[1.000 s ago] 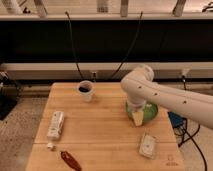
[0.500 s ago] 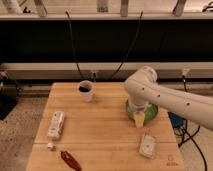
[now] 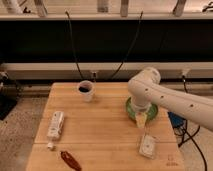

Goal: Move the arm in a circular motion

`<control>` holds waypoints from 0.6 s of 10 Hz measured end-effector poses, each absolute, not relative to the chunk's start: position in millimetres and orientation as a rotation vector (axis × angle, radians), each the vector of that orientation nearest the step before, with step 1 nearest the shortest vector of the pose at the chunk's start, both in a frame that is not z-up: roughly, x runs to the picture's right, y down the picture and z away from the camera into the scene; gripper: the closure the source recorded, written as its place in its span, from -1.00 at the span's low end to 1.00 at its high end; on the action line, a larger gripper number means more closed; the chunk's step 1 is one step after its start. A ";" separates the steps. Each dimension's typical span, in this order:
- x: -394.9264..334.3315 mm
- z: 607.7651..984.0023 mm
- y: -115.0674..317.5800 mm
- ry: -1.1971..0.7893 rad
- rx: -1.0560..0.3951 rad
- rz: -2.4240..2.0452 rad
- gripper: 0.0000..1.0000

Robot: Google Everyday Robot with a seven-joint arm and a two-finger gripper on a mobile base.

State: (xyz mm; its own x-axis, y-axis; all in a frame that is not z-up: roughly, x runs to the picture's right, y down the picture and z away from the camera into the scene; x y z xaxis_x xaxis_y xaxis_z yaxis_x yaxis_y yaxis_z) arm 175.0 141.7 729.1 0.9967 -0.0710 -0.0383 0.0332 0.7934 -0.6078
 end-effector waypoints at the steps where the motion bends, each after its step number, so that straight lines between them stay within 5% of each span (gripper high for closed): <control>1: 178.6 730.4 140.2 0.061 -0.656 -0.050 -0.60; 6: 193.4 733.1 139.7 0.064 -0.668 0.002 -0.60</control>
State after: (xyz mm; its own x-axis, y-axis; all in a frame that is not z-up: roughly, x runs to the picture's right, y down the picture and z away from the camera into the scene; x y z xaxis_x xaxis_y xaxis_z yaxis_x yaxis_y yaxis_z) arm 193.4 139.7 733.1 0.9981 -0.0182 -0.0597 -0.0227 0.7849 -0.6193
